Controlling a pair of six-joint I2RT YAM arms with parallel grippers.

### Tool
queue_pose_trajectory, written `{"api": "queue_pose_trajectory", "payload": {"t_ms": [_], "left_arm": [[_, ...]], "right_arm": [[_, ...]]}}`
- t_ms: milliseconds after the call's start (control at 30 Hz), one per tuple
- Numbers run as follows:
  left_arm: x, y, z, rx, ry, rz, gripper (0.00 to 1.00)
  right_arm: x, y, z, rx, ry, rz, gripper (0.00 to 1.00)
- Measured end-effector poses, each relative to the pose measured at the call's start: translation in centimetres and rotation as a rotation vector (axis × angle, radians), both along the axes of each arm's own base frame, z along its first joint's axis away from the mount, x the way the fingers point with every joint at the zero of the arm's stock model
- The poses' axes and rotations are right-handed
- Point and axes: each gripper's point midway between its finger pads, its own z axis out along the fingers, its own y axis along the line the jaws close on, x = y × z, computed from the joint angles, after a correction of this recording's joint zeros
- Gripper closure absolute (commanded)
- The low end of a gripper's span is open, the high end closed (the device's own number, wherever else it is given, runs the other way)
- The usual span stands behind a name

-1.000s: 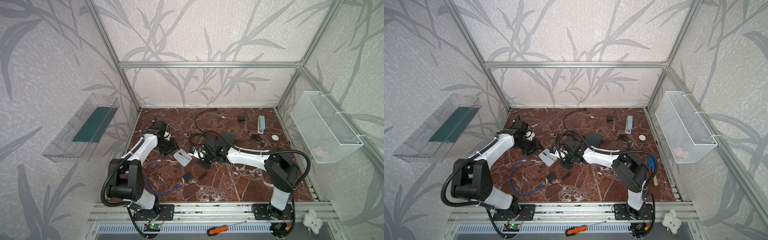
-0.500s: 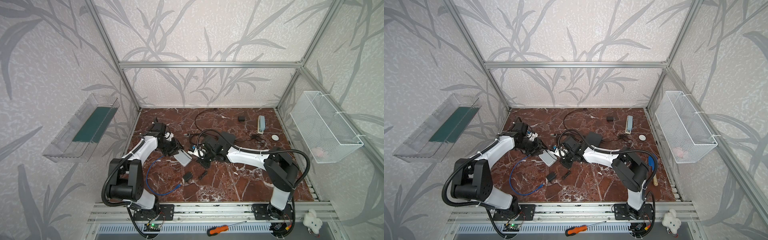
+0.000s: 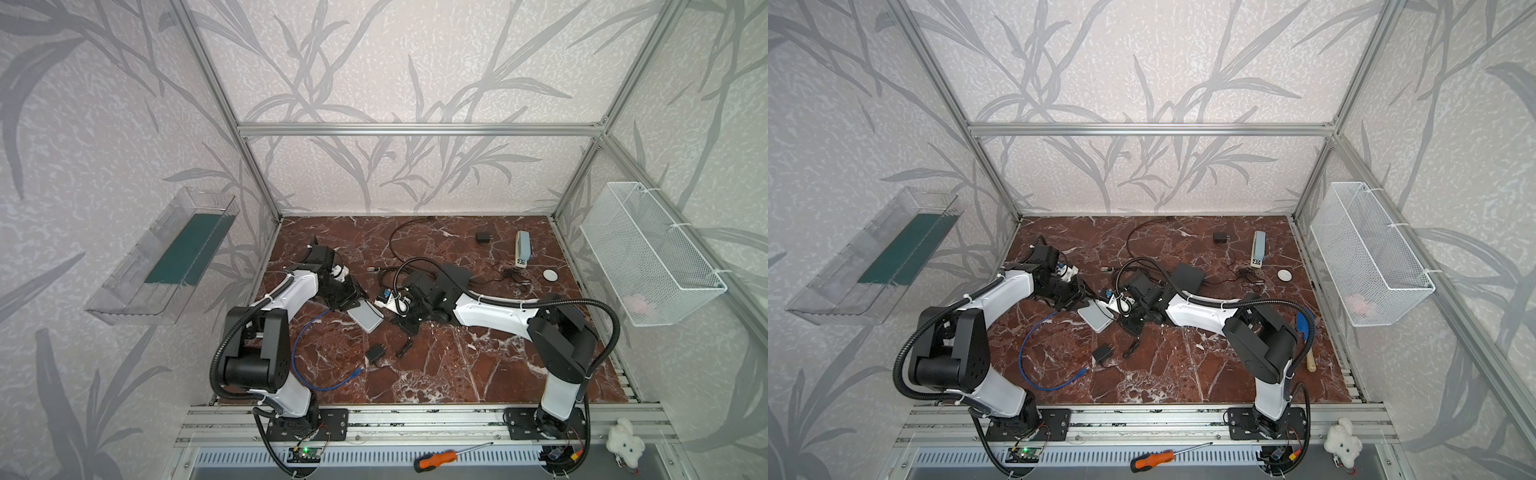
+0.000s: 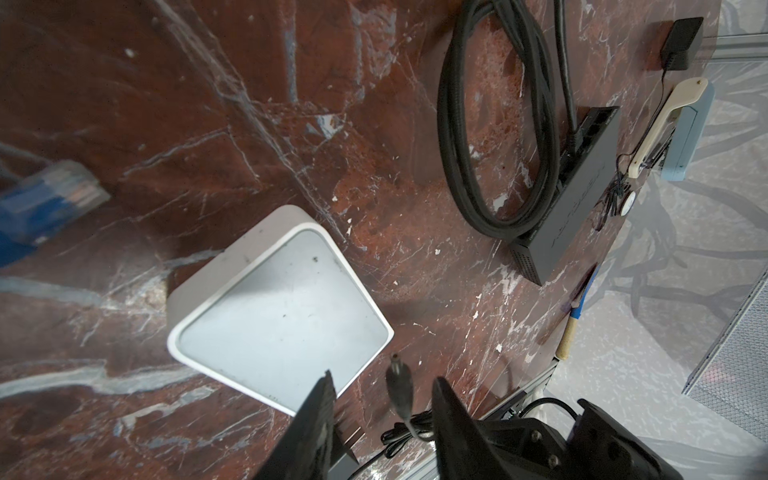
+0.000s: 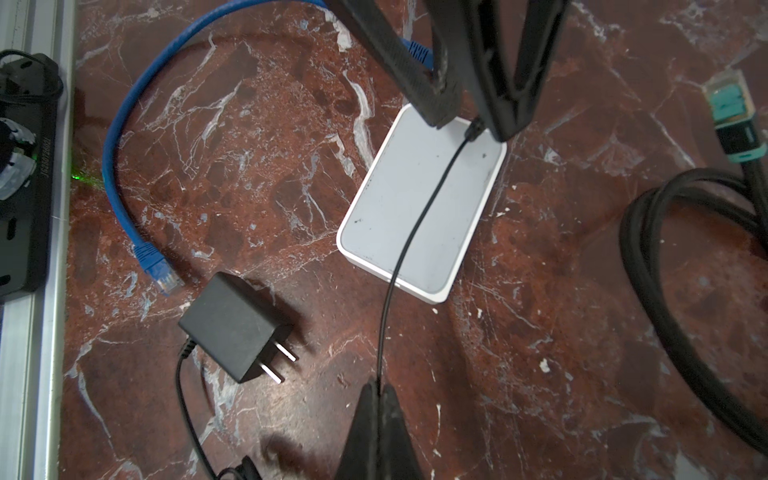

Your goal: Insert the plug into the switch port

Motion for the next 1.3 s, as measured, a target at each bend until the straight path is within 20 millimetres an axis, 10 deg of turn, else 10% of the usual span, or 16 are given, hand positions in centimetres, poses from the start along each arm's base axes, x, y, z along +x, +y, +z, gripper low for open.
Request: {"api": "queue_pose_trajectory", "payload": {"t_ms": [700,900,1300], "left_arm": [[1.8,-0.7,-0.1,-0.045,-0.022,0.001,0.97],[1.9,-0.7,0.0,-0.046,-0.03,0.001,0.98],[2.4,-0.9,1.0,-0.056,-0.073,0.023,0.98]], "right_arm": [[-0.1,0.0,-0.3,0.0,0.01,0.005,0.99],[0.1,-0.3,-0.7,-0.009,0.064,-0.034,0.67],[3.2,5.2,4.2,0.256,0.249,-0.202,0.6]]}}
